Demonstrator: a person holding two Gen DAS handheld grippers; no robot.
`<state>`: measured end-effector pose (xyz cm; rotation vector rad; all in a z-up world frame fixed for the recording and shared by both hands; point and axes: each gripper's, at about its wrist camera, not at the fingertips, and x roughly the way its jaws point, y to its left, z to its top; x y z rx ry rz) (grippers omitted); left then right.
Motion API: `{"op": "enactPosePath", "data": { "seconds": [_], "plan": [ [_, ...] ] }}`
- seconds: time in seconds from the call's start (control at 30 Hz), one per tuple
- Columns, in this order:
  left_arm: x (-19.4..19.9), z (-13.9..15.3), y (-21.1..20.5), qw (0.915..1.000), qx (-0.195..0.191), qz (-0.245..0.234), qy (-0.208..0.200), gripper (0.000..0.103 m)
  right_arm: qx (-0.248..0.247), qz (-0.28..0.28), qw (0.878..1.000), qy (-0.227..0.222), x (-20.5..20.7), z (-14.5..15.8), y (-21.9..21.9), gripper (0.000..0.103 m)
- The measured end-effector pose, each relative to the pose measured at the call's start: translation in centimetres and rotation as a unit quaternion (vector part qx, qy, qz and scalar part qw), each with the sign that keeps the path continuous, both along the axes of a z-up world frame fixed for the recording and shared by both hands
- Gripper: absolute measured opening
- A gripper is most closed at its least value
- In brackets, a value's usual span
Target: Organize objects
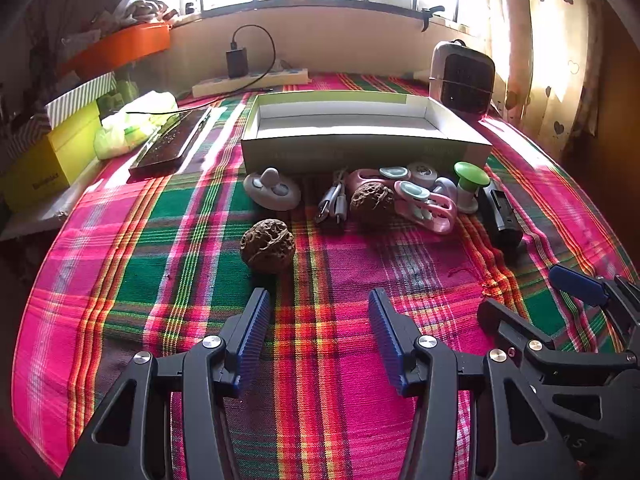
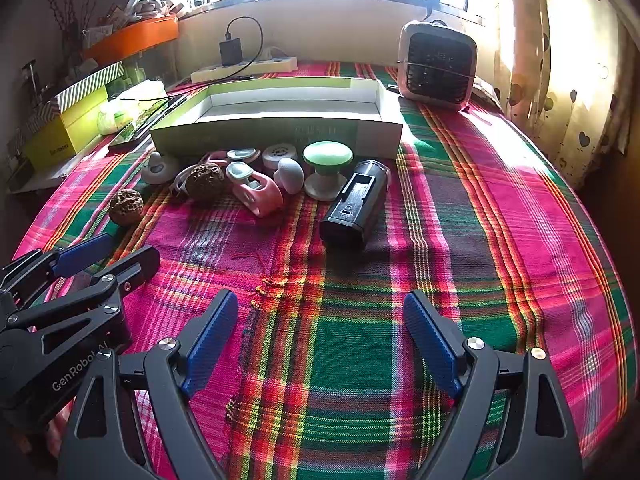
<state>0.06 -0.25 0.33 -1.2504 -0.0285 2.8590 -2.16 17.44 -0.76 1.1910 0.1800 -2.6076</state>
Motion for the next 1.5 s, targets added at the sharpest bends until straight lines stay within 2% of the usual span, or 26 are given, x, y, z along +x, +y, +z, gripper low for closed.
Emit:
{"op": "enactPosePath", "data": {
  "seconds": [0.23,0.43,0.7,0.83,0.97,1.1,1.5],
  "plan": [
    [-0.4,0.4,-0.9,0.9996,0.01,-0.026,0.0,0.049,-0.01,-0.002,1.0,0.001,-0.7,0.5,0.7,0.085],
    [-0.6,0.4,-2.2,0.9983,0.04,-0.042,-0.004,0.049,-0.007,-0.018,1.0,-0.005,-1.6,0.4,1.7,0.085],
    [-1.4,0.2,-4.6,0.998,0.062,-0.013,-0.002,0.049,0.002,-0.027,0.999,-0.017,-3.6,0.3,2.1,0.085],
    [-2.7,0.2,-5.4,0.9984,0.056,0.004,-0.007,0.049,0.007,-0.024,0.999,-0.022,-4.6,0.2,2.0,0.085],
    [-3.5,0.0,-4.9,0.9996,0.026,-0.004,-0.012,0.049,0.009,-0.024,0.999,-0.026,-5.4,0.2,1.9,0.085],
    [-4.1,0.0,-4.8,0.9997,0.019,-0.004,-0.014,0.049,0.007,-0.028,0.999,-0.027,-6.1,0.2,2.0,0.085],
    [-4.6,0.1,-5.3,0.9991,0.038,-0.007,-0.016,0.049,0.009,-0.047,0.998,-0.03,-8.1,0.2,2.0,0.08]
  ]
}}
